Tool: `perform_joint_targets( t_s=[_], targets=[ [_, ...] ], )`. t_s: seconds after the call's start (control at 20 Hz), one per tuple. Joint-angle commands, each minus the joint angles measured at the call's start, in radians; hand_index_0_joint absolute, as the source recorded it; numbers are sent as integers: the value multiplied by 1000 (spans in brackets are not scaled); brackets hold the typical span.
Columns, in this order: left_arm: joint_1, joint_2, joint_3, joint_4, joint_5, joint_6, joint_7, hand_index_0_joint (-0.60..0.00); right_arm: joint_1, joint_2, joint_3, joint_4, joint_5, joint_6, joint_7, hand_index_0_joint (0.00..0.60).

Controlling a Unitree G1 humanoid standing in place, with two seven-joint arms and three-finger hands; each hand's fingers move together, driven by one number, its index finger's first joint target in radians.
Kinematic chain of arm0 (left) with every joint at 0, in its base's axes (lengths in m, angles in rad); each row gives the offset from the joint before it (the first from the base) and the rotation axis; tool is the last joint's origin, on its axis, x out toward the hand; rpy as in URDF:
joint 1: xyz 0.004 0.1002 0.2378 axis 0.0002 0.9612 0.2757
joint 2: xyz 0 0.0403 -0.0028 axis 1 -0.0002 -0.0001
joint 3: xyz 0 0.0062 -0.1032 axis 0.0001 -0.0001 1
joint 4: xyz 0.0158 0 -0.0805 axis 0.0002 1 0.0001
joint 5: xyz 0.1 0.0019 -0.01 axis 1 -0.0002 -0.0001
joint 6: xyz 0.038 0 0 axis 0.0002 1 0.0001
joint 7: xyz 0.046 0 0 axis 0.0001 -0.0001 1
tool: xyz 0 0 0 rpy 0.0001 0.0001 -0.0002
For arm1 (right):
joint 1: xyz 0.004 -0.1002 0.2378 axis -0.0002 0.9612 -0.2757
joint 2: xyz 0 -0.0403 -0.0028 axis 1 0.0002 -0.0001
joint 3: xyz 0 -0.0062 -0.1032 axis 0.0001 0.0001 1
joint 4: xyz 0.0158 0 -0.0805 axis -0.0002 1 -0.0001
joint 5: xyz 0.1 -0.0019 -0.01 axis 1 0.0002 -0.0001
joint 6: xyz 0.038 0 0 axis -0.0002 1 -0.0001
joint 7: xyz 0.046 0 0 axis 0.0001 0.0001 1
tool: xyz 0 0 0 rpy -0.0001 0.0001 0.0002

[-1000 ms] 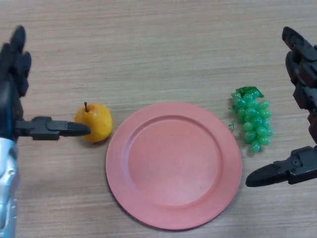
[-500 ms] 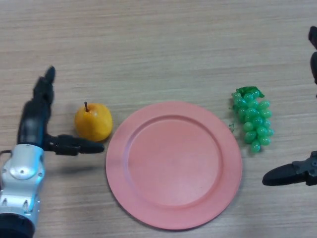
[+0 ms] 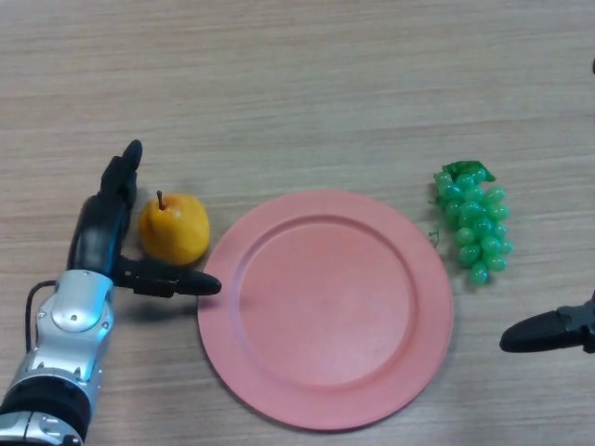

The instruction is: Pick up the yellow pear and place it on the plate

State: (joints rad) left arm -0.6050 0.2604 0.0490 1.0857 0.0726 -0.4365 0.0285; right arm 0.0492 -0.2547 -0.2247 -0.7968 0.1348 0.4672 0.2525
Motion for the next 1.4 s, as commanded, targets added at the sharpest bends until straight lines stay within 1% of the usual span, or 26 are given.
perform_joint_targets(
  t_s=[0.05,0.1,0.15,0.2,0.35,0.45,0.55,0.6,0.65,0.7,0.75,0.8,0.85,0.9,1.0,1.1,1.2,1.3,1.4],
  targets=[
    [-71,33,8,-25,36,-191,56,-348,-18,-19,-59,-53,24,-110,2,0],
    [-72,35,-4,-9,67,-230,67,-501,-19,-18,-58,-53,19,-110,3,0],
    [-69,33,-6,-3,83,-255,64,-582,-21,-18,-59,-56,20,-103,3,0],
    [-61,32,-8,-12,92,-256,54,-600,-22,-18,-58,-55,18,-100,2,0],
    [-44,46,9,-35,99,-270,83,-600,-26,-17,-59,-61,25,-83,0,0],
    [-28,65,30,-79,70,-248,89,-600,-24,-18,-57,-68,23,-80,0,0],
    [-3,97,30,-152,87,-266,109,-600,-18,-13,-56,-66,19,-91,-1,0],
    [13,108,32,-205,90,-278,103,-600,-17,-13,-59,-66,20,-95,-1,0],
    [23,110,35,-255,92,-280,105,-600,-18,-16,-61,-67,17,-94,0,0],
    [44,109,21,-319,150,-276,139,-600,-15,-13,-62,-65,15,-102,0,0],
    [71,93,14,-397,130,-242,94,-600,-16,-10,-60,-64,16,-101,-5,0],
    [114,62,1,-512,76,-184,6,-600,-13,-10,-57,-62,12,-109,-6,0],
    [149,40,-19,-615,39,-113,-73,-600,-16,-14,-62,-70,17,-94,-4,0],
    [193,12,-35,-725,20,-42,-138,-600,-16,-15,-63,-71,15,-91,-2,0],
    [273,-27,-72,-845,32,16,-214,-600,-9,-11,-70,-67,11,-110,2,0],
    [322,-60,-100,-866,34,-7,-212,-600,-9,-15,-76,-62,-3,-126,4,0],
    [349,-68,-138,-860,31,6,-219,-600,-9,-10,-71,-51,-15,-148,0,0],
    [332,-70,-161,-783,142,-46,-179,-600,-3,-12,-79,-61,-6,-133,7,0],
    [287,-70,-180,-678,299,-143,-101,-600,-14,-15,-80,-45,-16,-150,8,0]
  ],
)
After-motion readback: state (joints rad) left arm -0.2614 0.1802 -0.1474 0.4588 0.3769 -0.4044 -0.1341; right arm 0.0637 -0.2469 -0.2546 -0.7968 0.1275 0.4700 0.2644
